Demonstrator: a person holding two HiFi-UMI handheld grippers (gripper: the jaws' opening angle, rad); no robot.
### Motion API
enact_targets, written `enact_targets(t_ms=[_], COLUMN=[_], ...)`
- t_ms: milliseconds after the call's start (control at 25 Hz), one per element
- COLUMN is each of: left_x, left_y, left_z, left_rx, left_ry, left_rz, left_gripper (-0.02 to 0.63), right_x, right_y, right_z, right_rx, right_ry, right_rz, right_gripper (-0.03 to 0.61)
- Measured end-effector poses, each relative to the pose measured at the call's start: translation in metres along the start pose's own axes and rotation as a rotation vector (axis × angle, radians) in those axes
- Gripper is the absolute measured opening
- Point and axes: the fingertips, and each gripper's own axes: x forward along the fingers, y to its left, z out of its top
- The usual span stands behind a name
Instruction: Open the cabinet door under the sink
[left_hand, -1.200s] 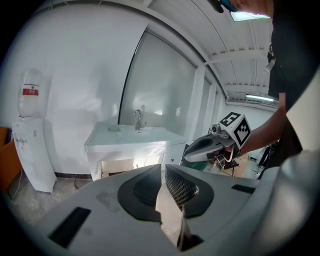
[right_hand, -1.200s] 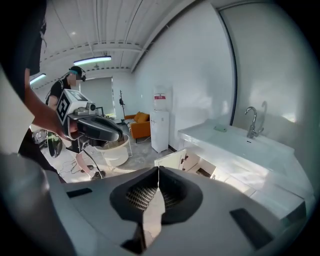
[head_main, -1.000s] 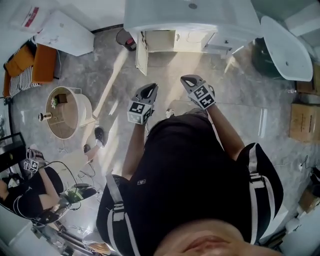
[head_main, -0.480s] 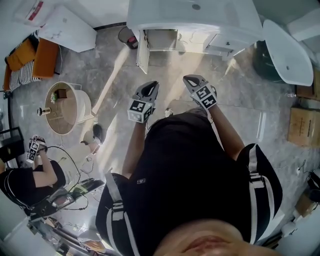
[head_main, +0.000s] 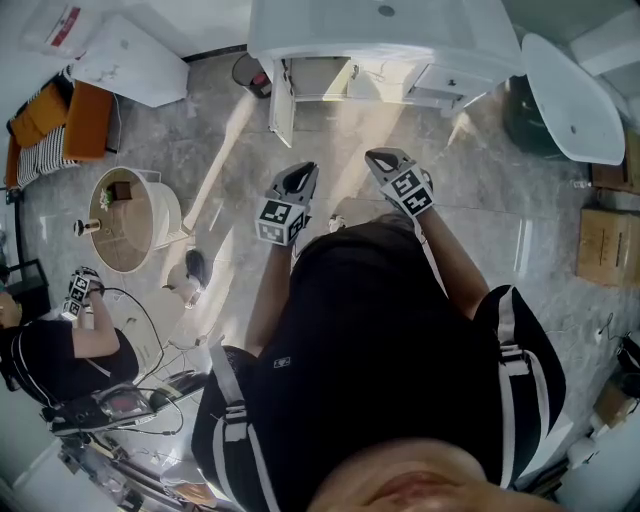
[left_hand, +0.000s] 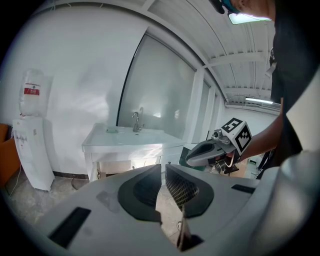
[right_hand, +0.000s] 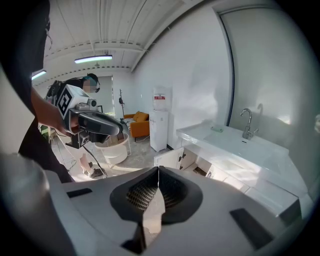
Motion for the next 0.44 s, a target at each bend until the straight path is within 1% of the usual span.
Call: enact_targets(t_ms=[440], left_x=[-0.0018], left_y=[0.0006], left_z=[0.0001], left_rx=[-0.004], left_ry=[-0.006], left_rz=[0.003], left_gripper=[0.032], right_x=[-0.0013], right_y=[0.0001], right_z=[-0.0049], right_rx=[0.002], right_ry=[0.006], right_rz=[-0.005], right_gripper=[0.06])
